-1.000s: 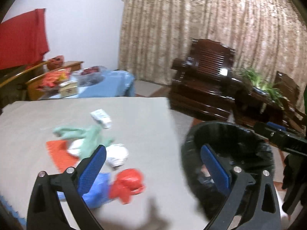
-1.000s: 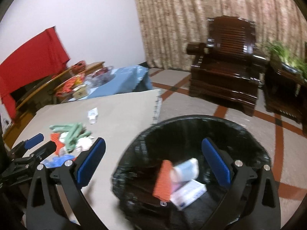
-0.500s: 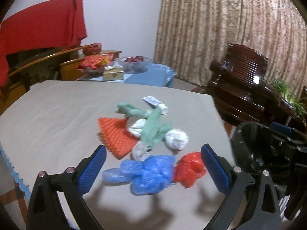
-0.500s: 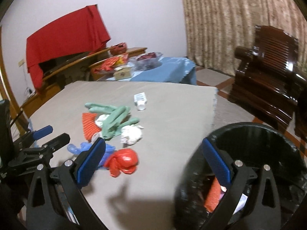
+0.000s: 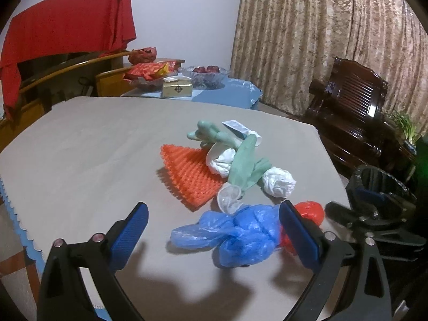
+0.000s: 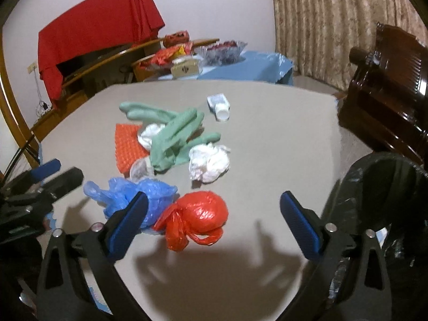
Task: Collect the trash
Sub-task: 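Grasp the blue plastic bag with the left tool while the right tool grasps the red bag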
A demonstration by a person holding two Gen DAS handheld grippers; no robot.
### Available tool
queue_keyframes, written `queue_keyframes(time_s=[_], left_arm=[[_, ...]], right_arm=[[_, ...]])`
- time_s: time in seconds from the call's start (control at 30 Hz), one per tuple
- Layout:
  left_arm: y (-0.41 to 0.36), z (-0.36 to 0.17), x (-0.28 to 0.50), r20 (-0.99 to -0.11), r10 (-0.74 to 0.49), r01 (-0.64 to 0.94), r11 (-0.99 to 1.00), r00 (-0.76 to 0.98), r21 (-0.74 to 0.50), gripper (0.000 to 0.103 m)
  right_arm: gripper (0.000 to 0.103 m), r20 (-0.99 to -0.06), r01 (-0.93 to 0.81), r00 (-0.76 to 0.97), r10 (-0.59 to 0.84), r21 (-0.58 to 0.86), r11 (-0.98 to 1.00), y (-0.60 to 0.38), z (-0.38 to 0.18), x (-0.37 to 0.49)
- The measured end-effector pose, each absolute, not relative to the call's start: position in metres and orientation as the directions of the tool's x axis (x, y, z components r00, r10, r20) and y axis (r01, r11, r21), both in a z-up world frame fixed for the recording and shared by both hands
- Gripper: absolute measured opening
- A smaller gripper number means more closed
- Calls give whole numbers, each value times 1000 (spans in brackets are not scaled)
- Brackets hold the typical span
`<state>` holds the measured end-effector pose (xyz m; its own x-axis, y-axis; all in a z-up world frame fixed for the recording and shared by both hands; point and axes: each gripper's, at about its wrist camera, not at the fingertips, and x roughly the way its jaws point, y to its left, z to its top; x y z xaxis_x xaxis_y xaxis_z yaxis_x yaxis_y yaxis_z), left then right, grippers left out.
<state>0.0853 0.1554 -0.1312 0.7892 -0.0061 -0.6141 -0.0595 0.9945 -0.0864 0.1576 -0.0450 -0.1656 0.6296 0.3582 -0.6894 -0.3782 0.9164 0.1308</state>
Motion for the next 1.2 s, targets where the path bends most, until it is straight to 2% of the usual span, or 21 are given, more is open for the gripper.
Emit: queue_keyframes(time_s=[0.07, 0.37, 0.5, 0.6, 0.7, 1.03, 1.13, 1.2], left_arm=[[156, -133, 87, -617, -2, -61, 995, 787, -80, 96], [160, -141, 93, -634, -6, -62, 994, 774, -85, 95], [158, -144, 96, -641, -14, -55, 995, 768, -88, 95], [155, -146, 97, -645, -21, -49, 995, 764, -90, 95], [150, -151, 99, -653, -30, -41, 995, 756, -93, 95], [129, -172, 110, -689, -51, -18, 996, 723, -92, 94], [124, -181, 115, -704, -53, -21, 995, 708, -97, 91], [123, -186, 117, -713, -61, -20, 994, 699, -105, 85]], right_arm=[[85, -705, -381, 616, 353, 125, 916, -41, -173, 162], [79, -741, -387, 575, 347, 127, 913, -31, -197, 175], [66, -758, -407, 539, 368, 148, 901, -25, -206, 179], [46, -758, -443, 514, 401, 165, 881, -23, -206, 177], [35, -748, -454, 516, 418, 175, 873, -25, -201, 176], [34, -723, -387, 579, 377, 164, 908, -54, -183, 179], [34, -725, -381, 579, 373, 163, 910, -56, -183, 180], [34, -726, -384, 578, 373, 161, 909, -56, -183, 179]])
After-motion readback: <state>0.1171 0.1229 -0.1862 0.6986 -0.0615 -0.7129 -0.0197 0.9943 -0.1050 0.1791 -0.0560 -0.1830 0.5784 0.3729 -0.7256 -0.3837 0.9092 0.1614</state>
